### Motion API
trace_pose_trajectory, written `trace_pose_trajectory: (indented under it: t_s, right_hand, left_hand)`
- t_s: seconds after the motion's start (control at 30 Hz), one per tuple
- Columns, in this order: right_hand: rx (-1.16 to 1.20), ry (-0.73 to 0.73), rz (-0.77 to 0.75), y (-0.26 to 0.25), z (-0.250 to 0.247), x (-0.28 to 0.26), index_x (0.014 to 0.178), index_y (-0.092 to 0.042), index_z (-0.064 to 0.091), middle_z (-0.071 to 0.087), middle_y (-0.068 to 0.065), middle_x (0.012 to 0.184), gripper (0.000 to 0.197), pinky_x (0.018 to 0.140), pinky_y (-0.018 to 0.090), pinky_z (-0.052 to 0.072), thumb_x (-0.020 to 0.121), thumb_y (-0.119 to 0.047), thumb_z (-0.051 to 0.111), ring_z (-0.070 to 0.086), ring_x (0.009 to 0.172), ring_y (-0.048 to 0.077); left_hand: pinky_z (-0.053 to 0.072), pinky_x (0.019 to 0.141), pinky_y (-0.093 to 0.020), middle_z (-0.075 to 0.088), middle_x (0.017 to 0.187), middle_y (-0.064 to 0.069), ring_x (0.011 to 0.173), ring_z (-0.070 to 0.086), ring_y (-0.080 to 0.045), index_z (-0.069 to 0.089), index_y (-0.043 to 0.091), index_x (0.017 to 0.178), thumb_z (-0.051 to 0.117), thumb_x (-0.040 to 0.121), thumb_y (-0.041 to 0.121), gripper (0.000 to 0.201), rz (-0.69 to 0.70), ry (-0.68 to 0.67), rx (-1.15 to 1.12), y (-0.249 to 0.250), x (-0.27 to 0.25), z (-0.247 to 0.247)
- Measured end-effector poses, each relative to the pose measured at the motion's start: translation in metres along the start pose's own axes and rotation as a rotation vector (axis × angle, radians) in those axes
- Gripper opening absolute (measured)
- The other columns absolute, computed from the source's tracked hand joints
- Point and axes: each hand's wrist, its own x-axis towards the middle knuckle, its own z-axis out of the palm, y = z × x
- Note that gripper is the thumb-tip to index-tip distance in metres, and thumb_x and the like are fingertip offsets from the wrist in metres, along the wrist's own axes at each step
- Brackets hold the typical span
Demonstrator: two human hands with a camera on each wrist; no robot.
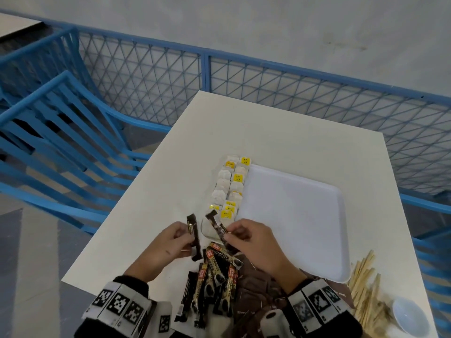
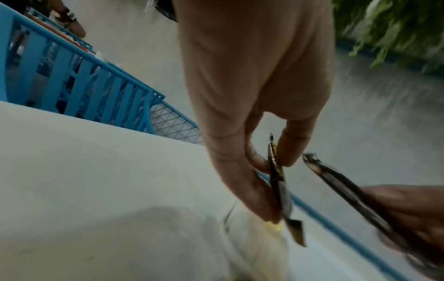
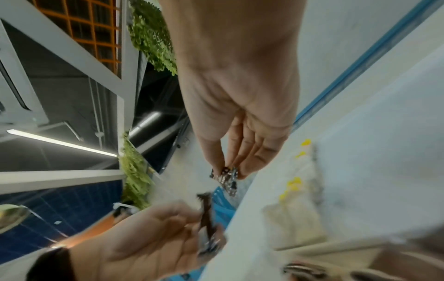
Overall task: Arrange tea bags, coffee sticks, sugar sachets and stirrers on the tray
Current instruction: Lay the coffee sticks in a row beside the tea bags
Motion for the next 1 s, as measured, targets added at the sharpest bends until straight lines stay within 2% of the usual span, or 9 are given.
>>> trace_pose_trajectory:
  t_s: [0.17,0.33,0.43,0.5,0.63,0.7,0.77,0.87,1.0]
  right_hand:
    - [0.013,-0.022,-0.063,-0.017,0.025,0.013,0.087,-0.019,0.067,0.063,-0.009,0.073,0.010,0.064,0.009,0.046,0.079,-0.021,0.073,0.057,0.062,-0.004]
    - [-0.047,-0.137,-0.116,-0.015,0.039,0.011,0.083,-0.016,0.067,0.063,-0.008,0.070,0.007,0.064,0.013,0.045,0.082,-0.022,0.069,0.056,0.061,0.001]
    - [-0.398,-0.185,-0.108,-0.003,0.042,0.008,0.091,-0.010,0.062,0.059,0.000,0.080,0.029,0.068,0.026,0.043,0.092,-0.038,0.054,0.051,0.071,0.011]
    - [-0.722,-0.209,-0.062,0.008,0.043,0.005,0.105,-0.009,0.054,0.056,0.005,0.099,0.047,0.076,0.028,0.041,0.092,-0.053,0.043,0.051,0.090,0.017]
    - [-0.943,-0.295,0.026,0.023,0.051,-0.001,0.120,-0.007,0.043,0.053,0.009,0.116,0.102,0.088,0.032,0.044,0.060,-0.086,0.019,0.050,0.106,0.023]
    - [-1.001,-0.278,0.047,0.028,0.055,0.001,0.121,-0.006,0.042,0.052,0.009,0.117,0.090,0.089,0.033,0.043,0.070,-0.080,0.036,0.050,0.106,0.023]
    - [-1.006,-0.262,0.029,0.030,0.058,0.003,0.122,-0.005,0.042,0.052,0.011,0.119,0.067,0.092,0.035,0.042,0.084,-0.060,0.050,0.049,0.109,0.025]
    - [-0.983,-0.269,0.030,0.029,0.060,0.007,0.123,-0.005,0.043,0.053,0.012,0.120,0.050,0.092,0.035,0.041,0.092,-0.043,0.050,0.049,0.111,0.026]
    - [-0.890,-0.291,0.044,0.028,0.059,0.014,0.121,-0.007,0.046,0.055,0.012,0.119,0.031,0.090,0.037,0.042,0.095,-0.025,0.047,0.051,0.109,0.028]
  left_hand:
    - [0.055,0.074,-0.026,0.066,0.089,-0.008,0.074,0.068,-0.016,0.057,0.006,0.098,0.046,0.097,0.021,0.019,0.052,-0.040,-0.147,0.014,-0.004,0.010]
    - [0.050,0.080,-0.035,0.068,0.098,-0.019,0.085,0.064,-0.018,0.060,0.005,0.106,0.056,0.086,0.052,0.052,0.110,-0.042,0.066,0.002,-0.003,0.009]
    - [0.046,0.065,-0.027,0.060,0.078,-0.013,0.069,0.059,-0.013,0.051,0.000,0.103,0.047,0.096,0.033,0.034,0.045,-0.007,0.144,-0.009,-0.001,0.005]
    - [0.045,0.061,-0.024,0.056,0.074,-0.006,0.065,0.058,-0.012,0.047,0.005,0.097,0.043,0.099,0.028,0.023,-0.011,0.002,0.234,-0.018,0.000,0.002]
    - [0.037,0.050,-0.016,0.048,0.074,0.003,0.060,0.046,-0.009,0.043,0.015,0.087,0.055,0.092,0.034,0.022,-0.073,-0.004,0.579,-0.038,0.002,0.002]
    - [0.034,0.053,-0.013,0.050,0.076,0.008,0.065,0.047,-0.004,0.046,0.019,0.084,0.067,0.082,0.039,0.029,-0.062,-0.005,0.739,-0.047,0.003,0.004]
    - [0.034,0.053,-0.010,0.049,0.073,0.012,0.072,0.053,-0.005,0.055,0.019,0.082,0.073,0.077,0.034,0.024,-0.063,-0.055,0.837,-0.051,0.003,0.009]
    - [0.033,0.051,-0.009,0.045,0.069,0.011,0.081,0.053,-0.010,0.064,0.012,0.093,0.074,0.076,0.027,0.025,-0.079,-0.078,0.949,-0.052,0.004,0.016]
    - [0.038,0.056,-0.015,0.046,0.066,0.011,0.078,0.053,-0.013,0.050,0.017,0.069,0.070,0.077,0.022,0.022,-0.115,-0.007,0.935,-0.051,0.008,0.018]
